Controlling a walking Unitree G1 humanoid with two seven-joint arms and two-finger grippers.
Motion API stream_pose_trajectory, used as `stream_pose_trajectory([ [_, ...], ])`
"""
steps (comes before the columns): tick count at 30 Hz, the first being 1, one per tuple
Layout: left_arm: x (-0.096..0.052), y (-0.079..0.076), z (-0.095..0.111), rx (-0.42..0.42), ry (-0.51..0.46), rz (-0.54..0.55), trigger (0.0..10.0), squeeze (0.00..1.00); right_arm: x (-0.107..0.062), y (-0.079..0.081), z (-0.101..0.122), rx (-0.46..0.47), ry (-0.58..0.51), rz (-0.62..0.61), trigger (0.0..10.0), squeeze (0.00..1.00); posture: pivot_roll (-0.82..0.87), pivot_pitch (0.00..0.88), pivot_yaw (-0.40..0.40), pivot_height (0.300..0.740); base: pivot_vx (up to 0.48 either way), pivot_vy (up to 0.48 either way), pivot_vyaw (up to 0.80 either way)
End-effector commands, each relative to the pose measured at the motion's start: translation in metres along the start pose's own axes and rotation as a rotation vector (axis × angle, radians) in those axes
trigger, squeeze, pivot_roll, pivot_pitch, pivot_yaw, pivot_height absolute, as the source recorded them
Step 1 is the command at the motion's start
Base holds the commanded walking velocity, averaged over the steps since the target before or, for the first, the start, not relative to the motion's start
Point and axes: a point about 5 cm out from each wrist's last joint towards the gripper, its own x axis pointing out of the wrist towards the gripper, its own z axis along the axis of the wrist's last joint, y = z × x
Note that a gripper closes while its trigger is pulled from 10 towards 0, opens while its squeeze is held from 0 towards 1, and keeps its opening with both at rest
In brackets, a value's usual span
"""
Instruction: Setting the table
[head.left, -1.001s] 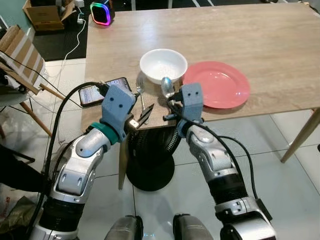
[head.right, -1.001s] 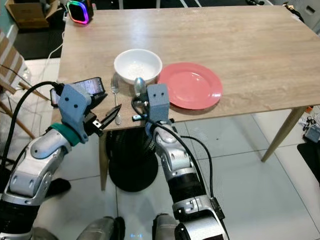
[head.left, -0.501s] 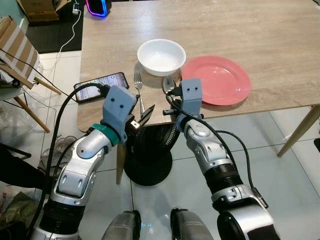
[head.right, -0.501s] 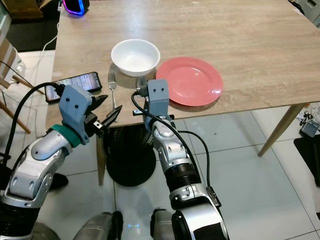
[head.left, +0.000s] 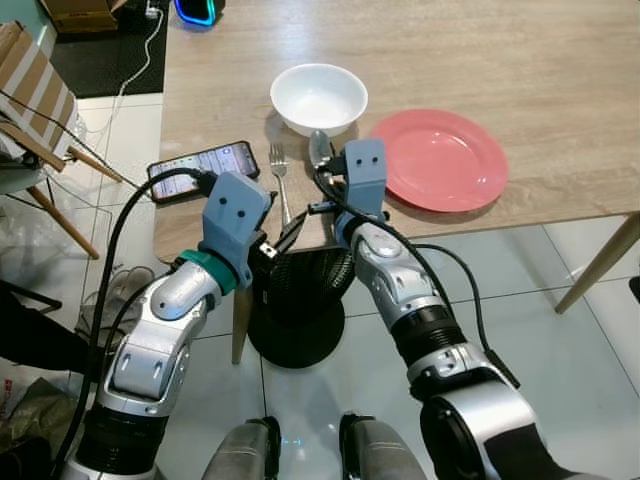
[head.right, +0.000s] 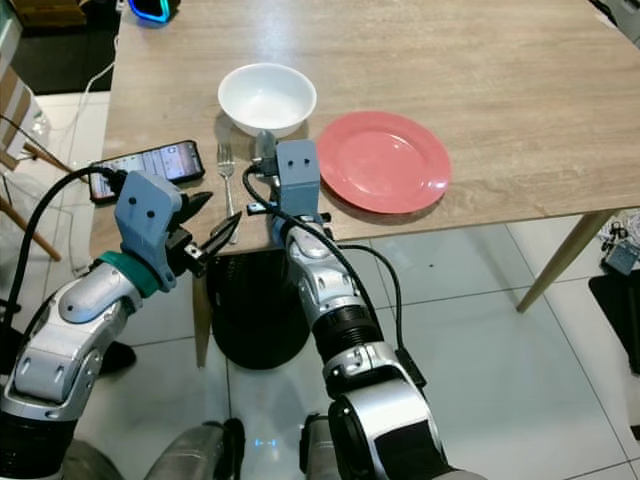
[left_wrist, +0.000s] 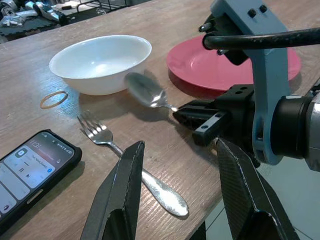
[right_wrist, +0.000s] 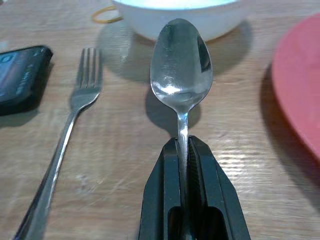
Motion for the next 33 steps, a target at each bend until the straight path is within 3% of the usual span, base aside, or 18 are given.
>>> stream_pose_trajectory([
  [1, -0.002, -0.003, -0.004, -0.011, 0.022, -0.006, 10.0, 0.0, 0.002, 0.005, 0.004, -0.005, -0.026, 0.004, 10.0, 0.0, 0.0, 0.119, 0.019, 0.74, 0.0, 0.0, 0.0],
  [7, -0.001, -0.004, -0.004, -0.015, 0.023, -0.005, 10.0, 0.0, 0.004, 0.002, 0.003, -0.034, -0.035, -0.003, 10.0, 0.0, 0.0, 0.116, 0.018, 0.74, 0.0, 0.0, 0.0],
  [8, 0.0, -0.004, -0.003, -0.017, 0.021, -0.005, 10.0, 0.0, 0.004, 0.001, 0.003, -0.037, -0.039, -0.002, 10.0, 1.0, 0.0, 0.116, 0.019, 0.74, 0.0, 0.0, 0.0],
  [20, -0.001, -0.002, 0.0, -0.025, 0.015, 0.002, 10.0, 0.0, 0.005, -0.001, 0.007, -0.027, -0.067, 0.012, 10.0, 1.0, 0.0, 0.117, 0.028, 0.74, 0.0, 0.0, 0.0],
  [21, -0.002, -0.002, 0.001, -0.031, 0.017, 0.009, 10.0, 0.0, 0.005, -0.003, 0.011, -0.019, -0.087, 0.011, 10.0, 0.0, 0.0, 0.116, 0.032, 0.74, 0.0, 0.0, 0.0],
  [28, -0.004, -0.004, 0.003, -0.045, 0.012, 0.015, 10.0, 0.0, -0.001, -0.017, 0.024, -0.033, -0.181, -0.01, 10.0, 0.0, -0.01, 0.11, 0.042, 0.74, 0.0, 0.0, 0.0],
  [30, -0.001, -0.004, 0.007, -0.06, -0.005, 0.028, 10.0, 0.0, -0.016, -0.039, 0.028, -0.031, -0.243, -0.045, 10.0, 0.0, -0.01, 0.104, 0.055, 0.74, 0.0, 0.0, 0.0],
  [31, -0.001, -0.004, 0.007, -0.06, -0.005, 0.028, 10.0, 0.0, -0.016, -0.039, 0.028, -0.031, -0.243, -0.045, 10.0, 0.0, -0.01, 0.104, 0.055, 0.74, 0.0, 0.0, 0.0],
  [32, 0.003, -0.001, 0.012, -0.081, -0.021, 0.045, 10.0, 0.0, -0.034, -0.059, 0.028, -0.018, -0.276, -0.08, 10.0, 0.0, -0.02, 0.102, 0.062, 0.74, 0.0, 0.0, 0.0],
  [33, 0.003, -0.001, 0.012, -0.081, -0.021, 0.045, 10.0, 0.0, -0.034, -0.059, 0.028, -0.018, -0.276, -0.08, 10.0, 0.0, -0.02, 0.102, 0.062, 0.74, 0.0, 0.0, 0.0],
])
